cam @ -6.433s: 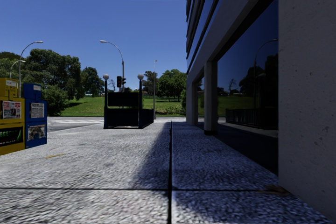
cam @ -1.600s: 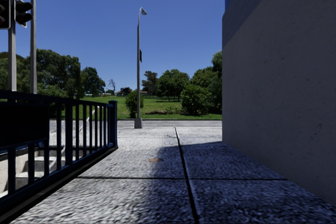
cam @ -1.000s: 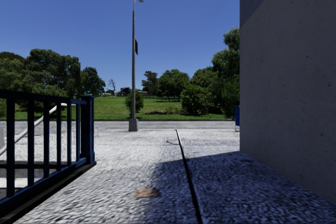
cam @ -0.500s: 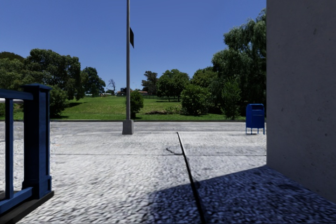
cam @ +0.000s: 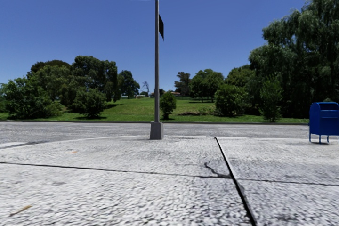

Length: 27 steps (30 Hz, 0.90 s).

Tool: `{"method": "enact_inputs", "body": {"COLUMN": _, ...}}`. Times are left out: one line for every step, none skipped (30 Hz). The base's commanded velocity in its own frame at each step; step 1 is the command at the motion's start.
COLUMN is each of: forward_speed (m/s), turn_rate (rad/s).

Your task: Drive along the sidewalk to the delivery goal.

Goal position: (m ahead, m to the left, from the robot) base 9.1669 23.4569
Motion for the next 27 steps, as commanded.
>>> {"method": "enact_inputs", "body": {"forward_speed": 2.0, "turn_rate": 0.59}}
{"method": "enact_inputs", "body": {"forward_speed": 2.0, "turn_rate": 0.59}}
{"method": "enact_inputs", "body": {"forward_speed": 2.0, "turn_rate": 0.59}}
{"method": "enact_inputs", "body": {"forward_speed": 2.0, "turn_rate": 0.59}}
{"method": "enact_inputs", "body": {"forward_speed": 2.0, "turn_rate": 0.59}}
{"method": "enact_inputs", "body": {"forward_speed": 2.0, "turn_rate": 0.59}}
{"method": "enact_inputs", "body": {"forward_speed": 2.0, "turn_rate": 0.59}}
{"method": "enact_inputs", "body": {"forward_speed": 2.0, "turn_rate": 0.59}}
{"method": "enact_inputs", "body": {"forward_speed": 2.0, "turn_rate": 0.59}}
{"method": "enact_inputs", "body": {"forward_speed": 2.0, "turn_rate": 0.59}}
{"method": "enact_inputs", "body": {"forward_speed": 2.0, "turn_rate": 0.59}}
{"method": "enact_inputs", "body": {"forward_speed": 2.0, "turn_rate": 0.59}}
{"method": "enact_inputs", "body": {"forward_speed": 2.0, "turn_rate": 0.59}}
{"method": "enact_inputs", "body": {"forward_speed": 2.0, "turn_rate": 0.59}}
{"method": "enact_inputs", "body": {"forward_speed": 2.0, "turn_rate": 0.59}}
{"method": "enact_inputs", "body": {"forward_speed": 2.0, "turn_rate": 0.61}}
{"method": "enact_inputs", "body": {"forward_speed": 2.0, "turn_rate": 0.62}}
{"method": "enact_inputs", "body": {"forward_speed": 2.0, "turn_rate": 0.63}}
{"method": "enact_inputs", "body": {"forward_speed": 2.0, "turn_rate": 0.63}}
{"method": "enact_inputs", "body": {"forward_speed": 2.0, "turn_rate": 0.65}}
{"method": "enact_inputs", "body": {"forward_speed": 2.0, "turn_rate": 0.66}}
{"method": "enact_inputs", "body": {"forward_speed": 2.0, "turn_rate": 0.66}}
{"method": "enact_inputs", "body": {"forward_speed": 2.0, "turn_rate": 0.67}}
{"method": "enact_inputs", "body": {"forward_speed": 2.0, "turn_rate": 0.71}}
{"method": "enact_inputs", "body": {"forward_speed": 2.0, "turn_rate": 0.71}}
{"method": "enact_inputs", "body": {"forward_speed": 2.0, "turn_rate": 0.73}}
{"method": "enact_inputs", "body": {"forward_speed": 2.0, "turn_rate": 0.74}}
